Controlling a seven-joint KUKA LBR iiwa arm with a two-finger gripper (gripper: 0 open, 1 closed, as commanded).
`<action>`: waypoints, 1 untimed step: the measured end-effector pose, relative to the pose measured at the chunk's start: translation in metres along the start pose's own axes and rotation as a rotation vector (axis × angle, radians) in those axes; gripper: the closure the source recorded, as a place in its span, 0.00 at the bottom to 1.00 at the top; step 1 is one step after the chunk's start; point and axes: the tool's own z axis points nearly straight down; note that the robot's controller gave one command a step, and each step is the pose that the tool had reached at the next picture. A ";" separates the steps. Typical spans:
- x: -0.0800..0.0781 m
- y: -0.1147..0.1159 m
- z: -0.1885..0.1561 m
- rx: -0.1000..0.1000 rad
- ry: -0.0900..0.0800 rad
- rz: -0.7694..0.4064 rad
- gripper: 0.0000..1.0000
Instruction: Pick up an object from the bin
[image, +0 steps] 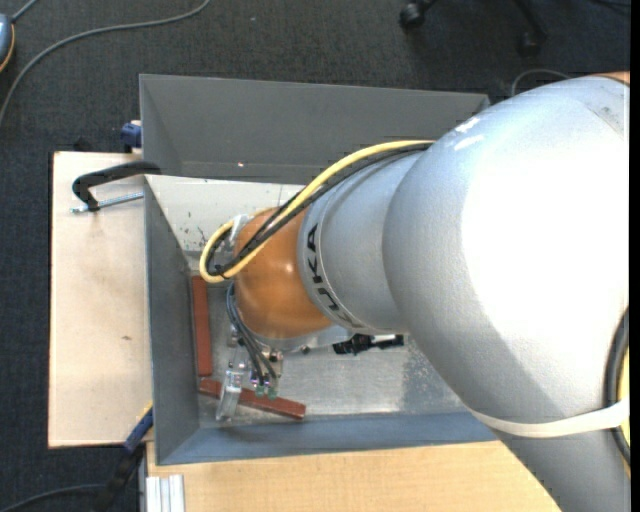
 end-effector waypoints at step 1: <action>0.000 0.001 -0.001 -0.001 -0.001 0.000 0.00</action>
Offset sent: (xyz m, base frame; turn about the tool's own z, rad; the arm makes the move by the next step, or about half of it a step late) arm 0.0000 0.0000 0.0000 0.0000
